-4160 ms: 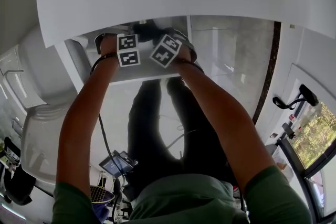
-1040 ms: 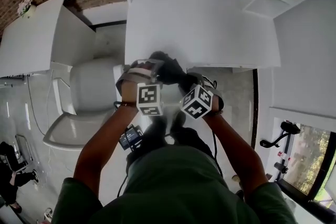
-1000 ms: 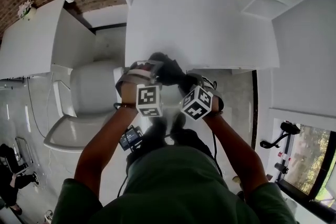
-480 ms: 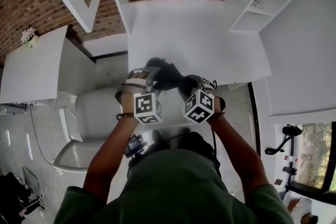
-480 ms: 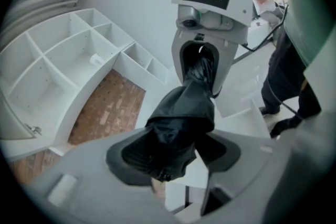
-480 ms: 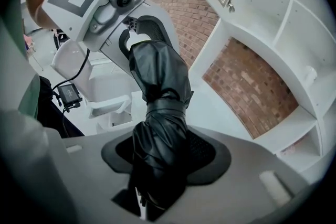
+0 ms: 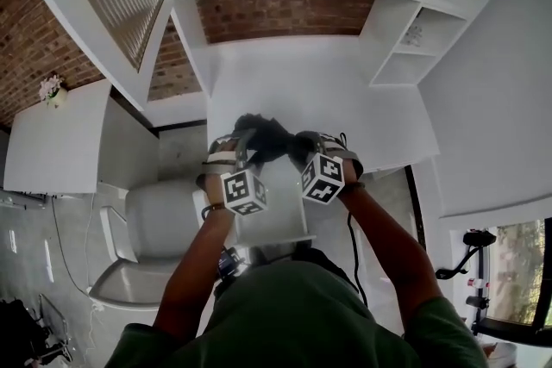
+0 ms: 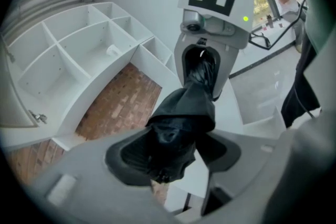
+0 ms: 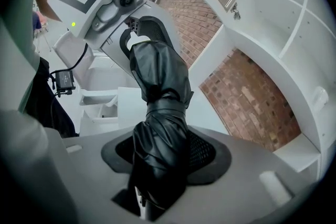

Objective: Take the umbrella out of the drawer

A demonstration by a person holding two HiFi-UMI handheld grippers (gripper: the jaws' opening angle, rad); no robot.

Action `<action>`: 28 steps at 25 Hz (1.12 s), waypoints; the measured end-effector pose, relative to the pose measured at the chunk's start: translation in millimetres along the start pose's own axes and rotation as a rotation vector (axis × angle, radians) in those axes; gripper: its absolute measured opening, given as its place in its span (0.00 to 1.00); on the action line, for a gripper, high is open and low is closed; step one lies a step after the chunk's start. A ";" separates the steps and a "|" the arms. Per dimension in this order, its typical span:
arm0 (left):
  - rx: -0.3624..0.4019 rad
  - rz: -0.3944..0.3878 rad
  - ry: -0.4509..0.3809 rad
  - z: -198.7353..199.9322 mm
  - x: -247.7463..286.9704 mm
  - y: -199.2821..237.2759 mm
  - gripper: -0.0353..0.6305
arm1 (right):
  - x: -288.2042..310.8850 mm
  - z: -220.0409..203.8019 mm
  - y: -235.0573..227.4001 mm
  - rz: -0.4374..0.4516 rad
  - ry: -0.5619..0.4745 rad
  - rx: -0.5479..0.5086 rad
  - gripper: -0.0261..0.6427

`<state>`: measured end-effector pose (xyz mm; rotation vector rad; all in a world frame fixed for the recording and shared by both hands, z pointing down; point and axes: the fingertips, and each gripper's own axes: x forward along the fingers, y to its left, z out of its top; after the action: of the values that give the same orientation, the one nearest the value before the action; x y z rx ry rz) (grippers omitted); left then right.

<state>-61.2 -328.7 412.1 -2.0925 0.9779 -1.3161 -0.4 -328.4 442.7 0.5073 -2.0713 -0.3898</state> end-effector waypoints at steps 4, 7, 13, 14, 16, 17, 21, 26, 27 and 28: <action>-0.043 -0.019 0.032 -12.0 38.2 0.2 0.43 | 35.3 -16.1 -15.2 0.053 -0.007 -0.024 0.38; -0.079 -0.050 0.065 -27.7 67.2 -6.8 0.43 | 67.0 -29.9 -19.0 0.107 -0.003 -0.031 0.38; -0.156 -0.121 0.125 -56.6 120.1 -25.8 0.43 | 120.6 -55.8 -21.6 0.198 0.026 -0.055 0.38; -0.165 -0.130 0.133 -60.0 127.6 -28.3 0.43 | 128.0 -59.8 -21.8 0.210 0.030 -0.058 0.38; -0.180 -0.148 0.149 -66.6 141.2 -33.3 0.43 | 141.3 -66.7 -22.4 0.229 0.038 -0.063 0.38; -0.188 -0.156 0.158 -70.3 147.3 -35.6 0.43 | 147.7 -69.6 -22.6 0.236 0.044 -0.068 0.39; -0.217 -0.190 0.192 -82.7 167.3 -47.0 0.43 | 168.9 -80.7 -20.8 0.268 0.071 -0.094 0.39; -0.235 -0.236 0.221 -92.9 183.2 -63.4 0.42 | 187.9 -95.2 -15.2 0.306 0.102 -0.132 0.40; -0.239 -0.240 0.223 -94.7 185.7 -65.8 0.41 | 191.4 -97.5 -14.8 0.312 0.110 -0.142 0.40; -0.244 -0.242 0.224 -96.2 187.8 -67.5 0.39 | 194.7 -99.8 -14.2 0.319 0.119 -0.149 0.40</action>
<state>-73.9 -434.0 606.6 -2.3429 1.0477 -1.6532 -4.9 -445.1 628.3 0.1041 -1.9487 -0.3130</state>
